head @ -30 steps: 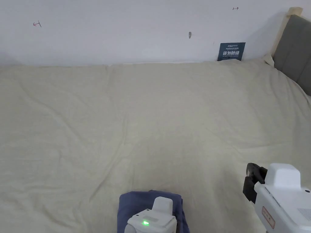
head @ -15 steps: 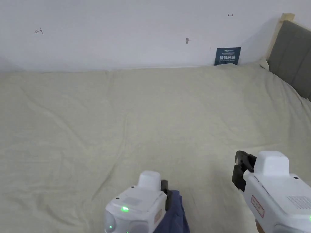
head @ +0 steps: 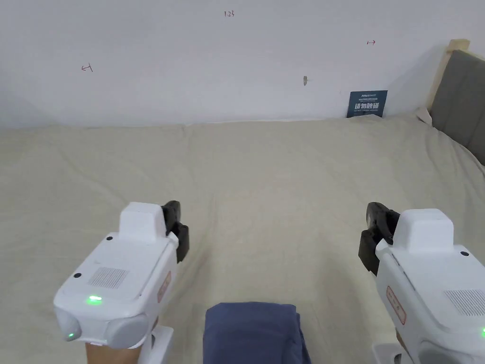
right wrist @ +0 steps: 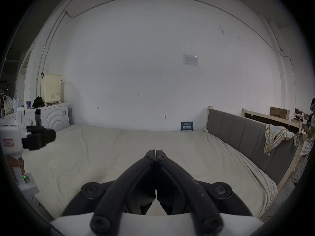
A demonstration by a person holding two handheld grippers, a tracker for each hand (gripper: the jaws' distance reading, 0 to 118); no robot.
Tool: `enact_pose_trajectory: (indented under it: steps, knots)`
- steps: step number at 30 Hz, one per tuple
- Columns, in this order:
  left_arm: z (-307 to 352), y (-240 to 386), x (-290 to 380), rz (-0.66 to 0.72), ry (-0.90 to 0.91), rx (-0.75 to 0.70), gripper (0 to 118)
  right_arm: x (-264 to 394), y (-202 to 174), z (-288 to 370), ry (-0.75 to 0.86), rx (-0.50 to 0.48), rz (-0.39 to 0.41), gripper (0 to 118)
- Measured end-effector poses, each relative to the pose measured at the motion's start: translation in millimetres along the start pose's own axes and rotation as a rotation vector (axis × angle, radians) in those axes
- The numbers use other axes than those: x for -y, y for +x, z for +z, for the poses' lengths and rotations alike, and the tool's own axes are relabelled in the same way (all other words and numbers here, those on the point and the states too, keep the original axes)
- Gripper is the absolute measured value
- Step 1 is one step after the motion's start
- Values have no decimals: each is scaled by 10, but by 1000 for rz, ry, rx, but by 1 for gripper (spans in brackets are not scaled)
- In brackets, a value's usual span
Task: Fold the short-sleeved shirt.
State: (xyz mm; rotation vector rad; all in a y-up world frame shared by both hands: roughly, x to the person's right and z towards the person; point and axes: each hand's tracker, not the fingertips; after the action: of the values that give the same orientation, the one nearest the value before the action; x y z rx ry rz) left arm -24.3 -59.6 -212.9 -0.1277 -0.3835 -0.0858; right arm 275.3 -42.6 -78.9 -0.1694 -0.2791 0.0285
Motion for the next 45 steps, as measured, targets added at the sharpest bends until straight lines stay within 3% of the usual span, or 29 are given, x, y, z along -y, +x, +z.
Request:
enact_pose_trajectory:
  steps: [9,22,40,45]
  knots:
    - [164,-421,17,-6,37,-126,0,-46,-132,-13,24,-17,17,2]
    - [183,-549,51,18,26,-158,0,73,-266,-120,-16,-61,15,2]
    - [79,-683,305,59,-69,-135,0,2193,-1092,-907,-583,-217,77,2]
    - [0,-681,469,131,-150,-89,0,2293,-1080,-954,-570,-206,63,1]
